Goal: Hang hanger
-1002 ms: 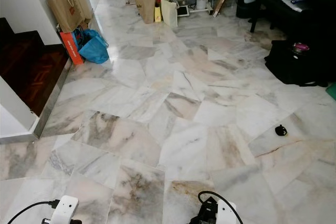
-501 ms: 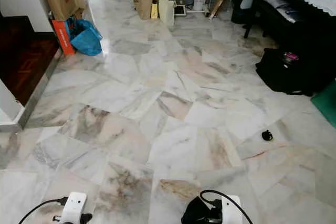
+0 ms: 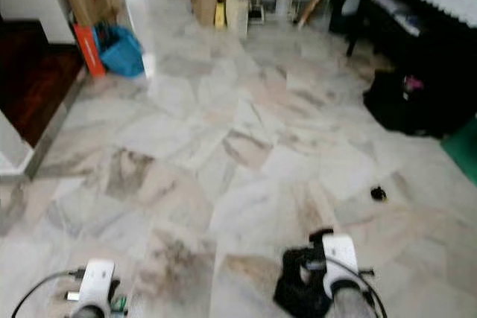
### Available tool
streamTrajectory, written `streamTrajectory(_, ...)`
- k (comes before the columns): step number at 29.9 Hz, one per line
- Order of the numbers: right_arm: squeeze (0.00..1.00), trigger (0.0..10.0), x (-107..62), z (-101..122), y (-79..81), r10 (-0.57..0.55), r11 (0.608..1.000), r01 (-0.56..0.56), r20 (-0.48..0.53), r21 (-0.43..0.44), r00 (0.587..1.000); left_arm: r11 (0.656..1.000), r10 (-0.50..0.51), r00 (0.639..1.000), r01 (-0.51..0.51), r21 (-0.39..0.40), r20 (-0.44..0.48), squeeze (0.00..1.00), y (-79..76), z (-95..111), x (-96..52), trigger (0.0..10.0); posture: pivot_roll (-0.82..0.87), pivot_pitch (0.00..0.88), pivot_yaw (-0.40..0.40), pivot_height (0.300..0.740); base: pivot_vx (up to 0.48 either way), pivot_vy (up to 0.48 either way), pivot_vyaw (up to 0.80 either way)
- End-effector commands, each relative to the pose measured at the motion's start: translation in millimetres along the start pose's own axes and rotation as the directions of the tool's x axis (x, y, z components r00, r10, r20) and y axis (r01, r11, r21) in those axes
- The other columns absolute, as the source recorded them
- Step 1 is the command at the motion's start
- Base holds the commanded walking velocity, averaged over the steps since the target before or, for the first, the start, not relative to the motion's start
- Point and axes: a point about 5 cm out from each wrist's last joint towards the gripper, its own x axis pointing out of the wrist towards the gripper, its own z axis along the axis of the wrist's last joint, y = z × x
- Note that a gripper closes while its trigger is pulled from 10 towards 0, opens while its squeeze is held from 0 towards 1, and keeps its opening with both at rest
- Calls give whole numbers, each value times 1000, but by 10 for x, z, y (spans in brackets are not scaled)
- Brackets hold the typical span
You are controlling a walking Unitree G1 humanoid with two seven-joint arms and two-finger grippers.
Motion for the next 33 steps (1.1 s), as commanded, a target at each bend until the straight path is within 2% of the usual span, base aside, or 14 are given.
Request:
streamTrajectory(1,0,10000,93,377,-105,-23,999,28,145,-31,989,997,67,905,-50,-52,419,0,511,1187,191,10000,22,0,-37,740,0,0,0)
streamTrajectory(4,0,10000,120,565,-146,-10,997,25,187,-76,982,997,38,839,4,-76,543,0,524,1483,122,10000,35,0,-36,740,0,0,0)
streamTrajectory(7,0,10000,223,758,-177,9,995,13,219,-100,976,980,-154,768,197,-1,622,0,392,1728,18,10000,45,0,-38,740,0,0,0)
streamTrajectory(8,0,10000,306,890,-206,22,991,11,239,-137,971,941,-314,709,321,108,631,0,267,1838,-74,10000,56,0,-38,740,0,0,0)
streamTrajectory(11,0,10000,457,1189,-237,30,993,4,290,-118,957,855,-484,603,478,199,634,0,122,1993,-260,10000,66,0,-39,740,0,0,0)
streamTrajectory(15,0,10000,570,1441,-251,27,991,15,307,-135,951,788,-564,545,581,206,621,0,53,2111,-396,10000,73,0,-39,740,0,0,0)
streamTrajectory(17,0,10000,643,1522,-221,39,991,-1,282,-133,959,725,-644,503,642,250,576,0,-32,2135,-483,10000,73,0,-39,740,0,0,0)
streamTrajectory(19,0,10000,676,1543,-184,58,990,-20,267,-141,962,690,-681,479,672,268,553,0,-87,2136,-526,10000,73,0,-39,740,0,0,0)
streamTrajectory(21,0,10000,707,1562,-125,87,987,-51,249,-150,964,614,-744,416,733,291,523,0,-188,2152,-634,10000,80,0,-37,740,0,0,0)
streamTrajectory(22,0,10000,707,1562,-125,87,987,-51,249,-150,964,614,-744,416,733,291,523,0,-188,2152,-634,10000,80,0,-37,740,0,0,0)
streamTrajectory(24,0,10000,722,1510,-112,80,984,-44,205,-173,975,547,-789,360,780,304,498,0,-249,2202,-753,10000,84,0,-36,740,0,0,0)
streamTrajectory(25,0,10000,722,1510,-112,80,984,-44,205,-173,975,547,-789,360,780,304,498,0,-249,2202,-753,10000,84,0,-36,740,0,0,0)
streamTrajectory(28,0,10000,723,1430,-77,91,981,-64,141,-186,986,463,-835,285,826,322,470,0,-292,2274,-900,10000,83,0,-30,740,0,0,0)
streamTrajectory(33,0,10000,713,1401,-11,122,971,-96,107,-217,987,359,-887,205,870,338,413,0,-351,2272,-1017,10000,80,0,-23,740,0,0,0)
